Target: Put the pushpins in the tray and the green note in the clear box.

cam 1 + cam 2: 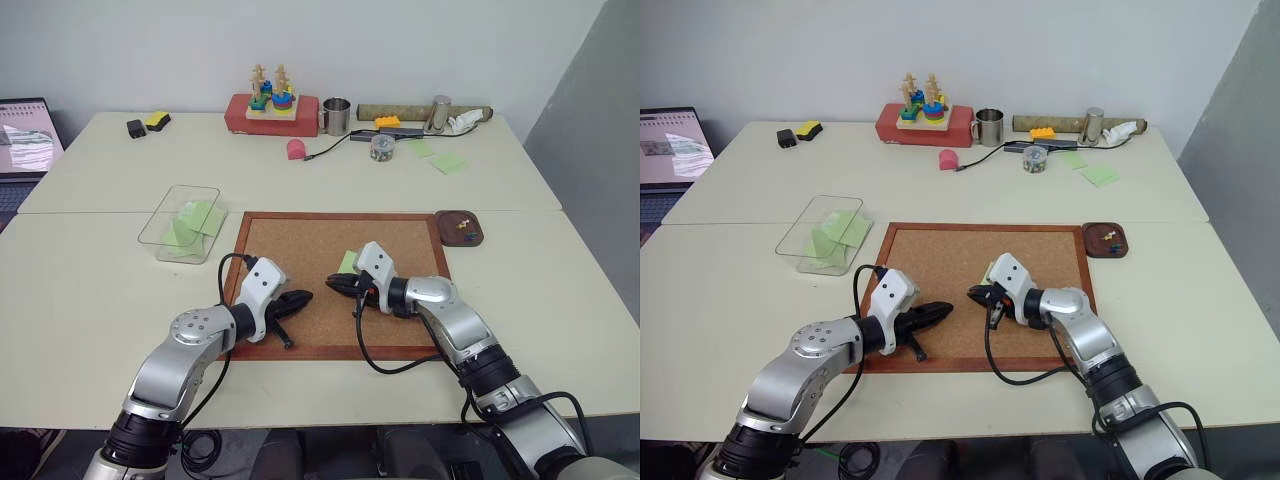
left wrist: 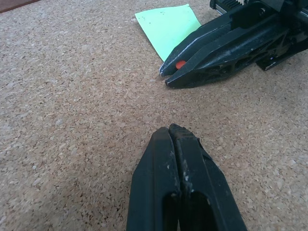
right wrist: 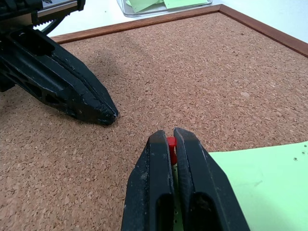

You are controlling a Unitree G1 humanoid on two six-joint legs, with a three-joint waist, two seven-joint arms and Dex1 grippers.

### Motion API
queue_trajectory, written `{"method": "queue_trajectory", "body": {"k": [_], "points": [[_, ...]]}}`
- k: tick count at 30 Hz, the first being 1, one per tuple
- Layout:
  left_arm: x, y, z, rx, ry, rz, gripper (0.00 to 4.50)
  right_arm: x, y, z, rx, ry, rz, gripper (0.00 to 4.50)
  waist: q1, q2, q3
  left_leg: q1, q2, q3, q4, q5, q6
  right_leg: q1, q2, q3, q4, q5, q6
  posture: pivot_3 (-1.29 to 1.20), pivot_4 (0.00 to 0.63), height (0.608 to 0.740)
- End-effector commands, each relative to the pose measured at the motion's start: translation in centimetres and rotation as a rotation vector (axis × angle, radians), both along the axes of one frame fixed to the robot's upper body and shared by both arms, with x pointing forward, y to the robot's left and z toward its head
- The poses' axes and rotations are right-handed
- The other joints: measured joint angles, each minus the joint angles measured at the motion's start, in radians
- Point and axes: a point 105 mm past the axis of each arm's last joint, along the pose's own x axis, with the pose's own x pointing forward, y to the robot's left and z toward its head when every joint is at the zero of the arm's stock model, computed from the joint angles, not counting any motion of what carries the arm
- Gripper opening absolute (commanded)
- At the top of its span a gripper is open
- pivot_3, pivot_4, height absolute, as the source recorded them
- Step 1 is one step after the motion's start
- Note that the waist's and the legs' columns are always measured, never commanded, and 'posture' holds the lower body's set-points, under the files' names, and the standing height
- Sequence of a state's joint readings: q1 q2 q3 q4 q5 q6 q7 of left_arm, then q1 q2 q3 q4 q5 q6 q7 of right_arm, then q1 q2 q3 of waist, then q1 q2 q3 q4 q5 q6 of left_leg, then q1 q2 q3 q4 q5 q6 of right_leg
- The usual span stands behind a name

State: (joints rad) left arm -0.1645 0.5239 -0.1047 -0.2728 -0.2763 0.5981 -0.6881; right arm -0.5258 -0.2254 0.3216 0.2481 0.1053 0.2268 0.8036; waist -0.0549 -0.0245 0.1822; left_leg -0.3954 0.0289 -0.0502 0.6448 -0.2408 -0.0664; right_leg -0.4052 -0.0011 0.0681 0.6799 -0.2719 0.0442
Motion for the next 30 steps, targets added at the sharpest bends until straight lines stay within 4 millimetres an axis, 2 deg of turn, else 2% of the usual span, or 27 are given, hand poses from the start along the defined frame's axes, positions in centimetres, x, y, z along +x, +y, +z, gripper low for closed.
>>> {"method": "queue_trajectory", "body": {"k": [1,5,11,13,18,20,24,30], "points": [[-0.4,0.3,-0.7,0.013,0.027,0.009,0.00,0.4,-1.1,5.3,0.121,-0.104,-0.036,0.01,0.001,0.000,0.000,0.000,0.000,0.000,0.000,0.000,0.000,0.000,0.000,0.000,0.000,0.000,0.000,0.00,0.150,0.740],[-0.4,0.2,-0.8,0.005,0.032,0.012,0.00,0.1,-1.5,7.2,0.124,-0.144,-0.029,0.01,0.003,0.000,0.000,-0.002,0.000,0.000,0.000,0.000,0.000,-0.002,0.000,0.000,-0.001,0.002,-0.003,0.00,0.150,0.740],[0.0,0.1,-0.4,-0.010,0.013,0.016,0.00,0.2,-2.2,8.1,0.117,-0.170,-0.042,0.01,0.002,0.000,0.000,-0.001,0.000,-0.001,0.000,0.000,0.000,-0.001,0.000,-0.001,0.000,0.000,0.000,0.00,0.150,0.740],[0.4,0.0,0.7,-0.079,-0.005,0.025,0.00,0.7,-2.5,8.6,0.123,-0.185,-0.064,0.01,0.003,0.000,0.000,-0.001,0.000,-0.001,0.000,0.000,0.000,-0.001,0.000,-0.001,0.000,0.000,0.000,0.00,0.150,0.740],[1.0,-0.8,5.1,-0.344,-0.031,0.025,1.12,0.7,-2.5,9.0,0.097,-0.234,-0.051,0.00,0.003,-0.001,0.001,-0.002,0.000,-0.001,0.000,0.000,0.000,-0.001,0.000,-0.001,0.000,0.000,0.000,0.00,0.150,0.740],[1.3,-0.8,6.6,-0.427,-0.030,0.029,1.38,0.4,-2.5,8.8,0.064,-0.258,-0.025,0.00,0.005,-0.001,0.001,-0.002,0.000,-0.001,0.000,0.000,0.000,-0.001,0.000,-0.002,0.000,0.000,0.000,0.00,0.150,0.740],[1.1,-0.9,8.4,-0.539,0.004,-0.010,2.07,0.1,-2.7,8.4,-0.015,-0.328,0.021,0.00,0.004,-0.001,0.001,-0.002,0.000,-0.001,0.000,0.000,0.000,-0.001,0.000,-0.002,-0.001,0.000,0.000,0.00,0.150,0.740],[1.4,-1.0,10.2,-0.655,0.041,-0.036,3.29,-1.1,-3.2,7.0,-0.272,-0.598,0.222,0.00,0.003,-0.001,0.001,-0.002,0.000,-0.001,0.000,0.000,0.000,-0.001,0.000,-0.002,-0.001,0.000,0.000,0.00,0.150,0.740]]}}
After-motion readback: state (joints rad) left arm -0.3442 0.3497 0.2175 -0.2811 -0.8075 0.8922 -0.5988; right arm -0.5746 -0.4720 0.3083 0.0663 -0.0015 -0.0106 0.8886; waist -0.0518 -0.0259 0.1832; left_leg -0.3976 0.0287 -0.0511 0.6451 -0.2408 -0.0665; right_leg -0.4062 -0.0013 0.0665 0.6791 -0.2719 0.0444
